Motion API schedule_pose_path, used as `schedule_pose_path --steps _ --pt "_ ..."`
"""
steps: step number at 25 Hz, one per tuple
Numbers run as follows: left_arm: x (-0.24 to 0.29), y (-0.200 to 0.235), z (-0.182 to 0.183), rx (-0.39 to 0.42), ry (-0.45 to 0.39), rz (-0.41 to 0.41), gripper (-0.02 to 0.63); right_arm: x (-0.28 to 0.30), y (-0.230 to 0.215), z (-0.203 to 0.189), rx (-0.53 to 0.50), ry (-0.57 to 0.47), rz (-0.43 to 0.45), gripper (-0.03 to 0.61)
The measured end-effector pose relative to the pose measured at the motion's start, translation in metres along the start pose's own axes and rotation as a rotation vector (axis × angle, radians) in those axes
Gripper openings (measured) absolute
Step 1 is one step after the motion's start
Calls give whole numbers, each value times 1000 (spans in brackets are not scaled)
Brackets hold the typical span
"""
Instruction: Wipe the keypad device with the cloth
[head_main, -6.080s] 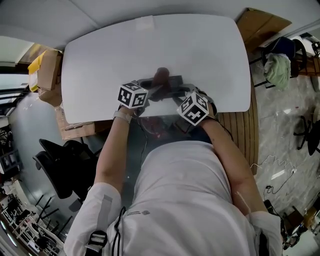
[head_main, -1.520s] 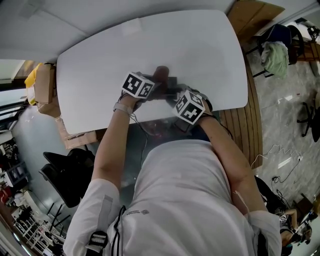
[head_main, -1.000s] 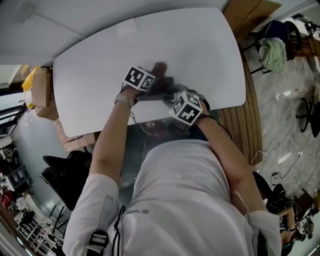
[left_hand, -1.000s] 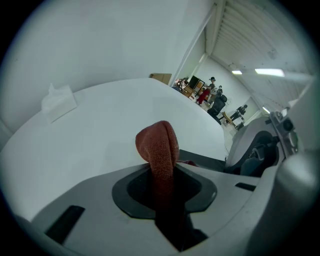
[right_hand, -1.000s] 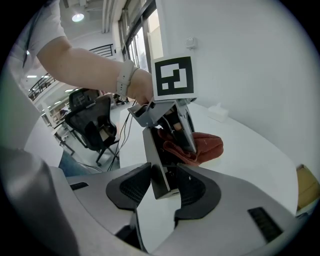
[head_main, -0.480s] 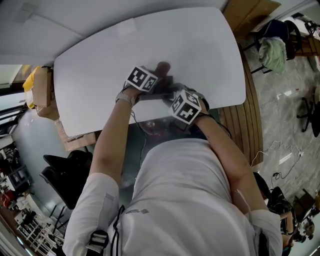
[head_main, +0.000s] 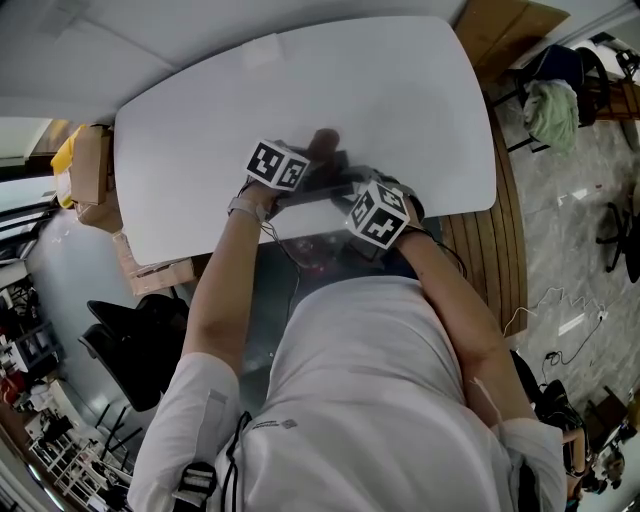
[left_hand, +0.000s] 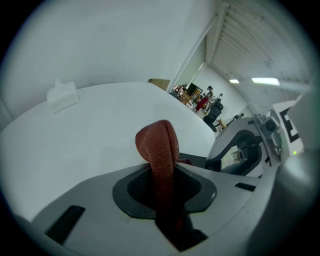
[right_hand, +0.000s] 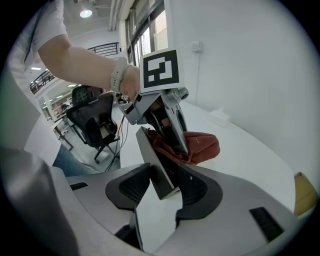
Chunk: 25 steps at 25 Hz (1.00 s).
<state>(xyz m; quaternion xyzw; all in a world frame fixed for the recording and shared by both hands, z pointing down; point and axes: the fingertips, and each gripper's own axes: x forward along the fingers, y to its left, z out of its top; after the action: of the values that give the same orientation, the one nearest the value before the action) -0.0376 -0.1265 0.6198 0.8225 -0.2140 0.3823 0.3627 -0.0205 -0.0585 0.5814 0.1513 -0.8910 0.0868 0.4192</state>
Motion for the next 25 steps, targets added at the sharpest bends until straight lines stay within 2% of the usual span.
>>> schedule_pose_path --steps 8,13,19,25 --pt "-13 7 -11 -108 -86 4 91 -2 1 -1 -6 -21 -45 170" --pt "-19 8 -17 -190 -127 -21 91 -4 -1 -2 1 -17 -65 173" --pt "-25 10 -26 -244 -192 14 91 -5 1 -3 -7 -8 -89 173" --pt "-29 16 -32 -335 -272 31 92 -12 -7 -5 7 -19 -206 175"
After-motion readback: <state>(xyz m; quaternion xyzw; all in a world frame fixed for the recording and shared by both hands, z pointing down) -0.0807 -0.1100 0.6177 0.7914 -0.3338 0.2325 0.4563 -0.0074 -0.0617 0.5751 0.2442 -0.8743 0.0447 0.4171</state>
